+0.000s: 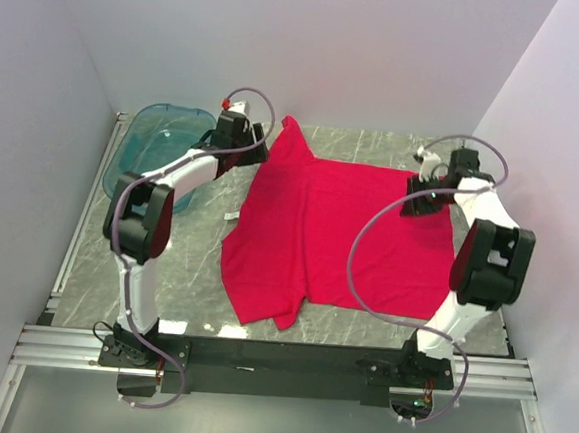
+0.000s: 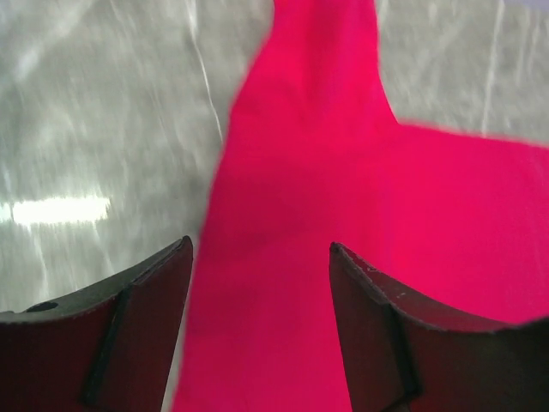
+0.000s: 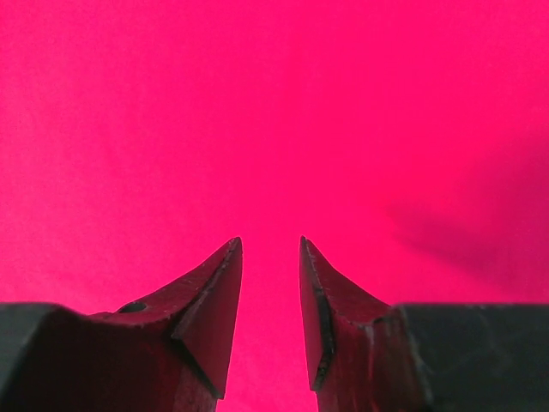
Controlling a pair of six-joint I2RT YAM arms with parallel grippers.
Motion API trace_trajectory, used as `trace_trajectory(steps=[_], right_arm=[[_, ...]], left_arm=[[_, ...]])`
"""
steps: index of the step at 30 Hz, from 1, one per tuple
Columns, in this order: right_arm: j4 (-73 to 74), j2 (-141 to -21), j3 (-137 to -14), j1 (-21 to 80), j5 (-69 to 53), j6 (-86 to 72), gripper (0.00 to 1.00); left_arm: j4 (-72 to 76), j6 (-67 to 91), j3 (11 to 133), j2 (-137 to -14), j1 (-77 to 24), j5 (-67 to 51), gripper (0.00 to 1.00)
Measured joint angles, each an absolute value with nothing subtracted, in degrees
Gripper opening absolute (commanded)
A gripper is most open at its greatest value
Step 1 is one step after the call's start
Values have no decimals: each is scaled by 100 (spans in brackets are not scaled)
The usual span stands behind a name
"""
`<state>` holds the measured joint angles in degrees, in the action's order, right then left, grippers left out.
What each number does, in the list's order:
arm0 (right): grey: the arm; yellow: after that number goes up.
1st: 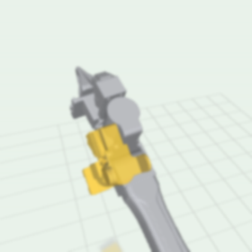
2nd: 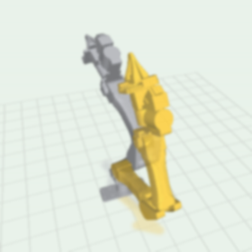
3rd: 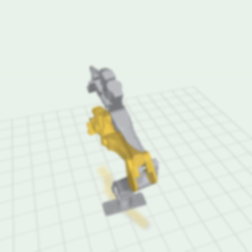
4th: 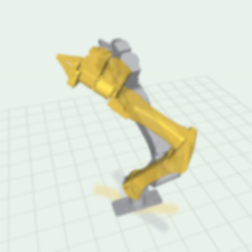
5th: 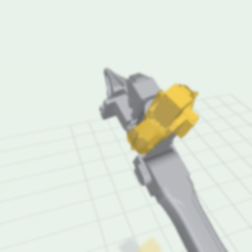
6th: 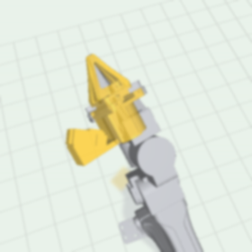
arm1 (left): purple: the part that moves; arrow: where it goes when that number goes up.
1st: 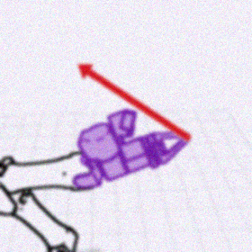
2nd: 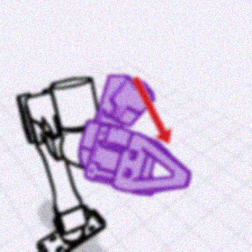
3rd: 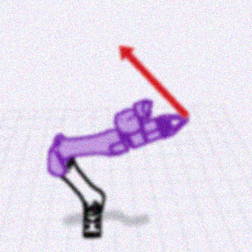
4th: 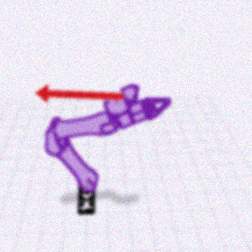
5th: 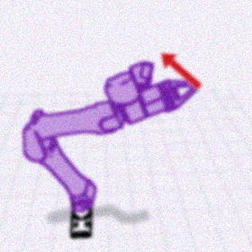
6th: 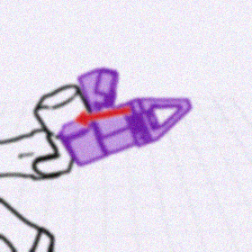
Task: Fold and stack the t-shirts
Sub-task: Flatten the tshirt out
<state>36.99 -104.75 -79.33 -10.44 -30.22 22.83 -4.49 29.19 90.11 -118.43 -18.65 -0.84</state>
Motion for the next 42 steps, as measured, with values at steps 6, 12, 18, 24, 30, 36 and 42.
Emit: trace_trajectory(steps=[6, 12, 18, 24, 30, 36, 42], right_arm=[[4425, -9358, -6497, -1468, -2797, 3627, 41], [4877, -8591, -5588, -2117, -2499, 4587, 41], [4943, -8226, -5157, -2613, -2351, 5026, 41], [4971, -8160, -4936, -2954, -2399, 5164, 41], [4969, -8162, -4921, -3124, -2359, 5210, 41], [4853, -8342, -4906, -3509, -2128, 5249, 42], [4847, -8466, -4906, -3730, -2032, 5332, 43]], left_arm=[[-1009, 3131, 7599, -10523, -2285, 226, 71], [-1625, 3275, 6287, -9623, -2414, 694, 70], [-1785, 3470, 5669, -9198, -2370, 696, 69], [-1688, 3616, 5594, -9653, -2379, 427, 55], [-1658, 3715, 5649, -9804, -2451, 244, 8], [-1925, 3839, 4849, -8871, -2480, 370, 0], [-2589, 4123, 4108, -7207, -2366, 554, 0]])
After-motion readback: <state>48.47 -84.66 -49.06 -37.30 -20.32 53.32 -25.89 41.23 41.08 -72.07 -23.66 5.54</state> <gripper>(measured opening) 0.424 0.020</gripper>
